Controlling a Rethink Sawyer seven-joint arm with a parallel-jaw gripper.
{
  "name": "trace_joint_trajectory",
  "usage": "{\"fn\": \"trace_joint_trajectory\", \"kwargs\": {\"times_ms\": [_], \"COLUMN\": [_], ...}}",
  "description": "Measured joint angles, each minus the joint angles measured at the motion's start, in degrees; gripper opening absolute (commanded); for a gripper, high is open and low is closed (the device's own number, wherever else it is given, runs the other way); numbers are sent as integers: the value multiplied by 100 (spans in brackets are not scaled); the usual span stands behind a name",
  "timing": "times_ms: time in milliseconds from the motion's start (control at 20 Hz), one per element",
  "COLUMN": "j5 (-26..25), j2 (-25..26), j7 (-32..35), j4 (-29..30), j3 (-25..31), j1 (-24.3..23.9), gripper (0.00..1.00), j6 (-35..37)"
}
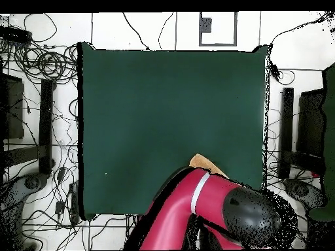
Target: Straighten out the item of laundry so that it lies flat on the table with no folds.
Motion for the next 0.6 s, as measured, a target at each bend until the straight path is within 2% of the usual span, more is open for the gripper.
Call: {"fn": "trace_joint_trajectory", "kwargs": {"times_ms": [600], "j5": [532], "j2": [-1], "j7": [0], "j4": [175], "j3": [22], "j1": [192], "gripper": [0], "j6": [6]}}
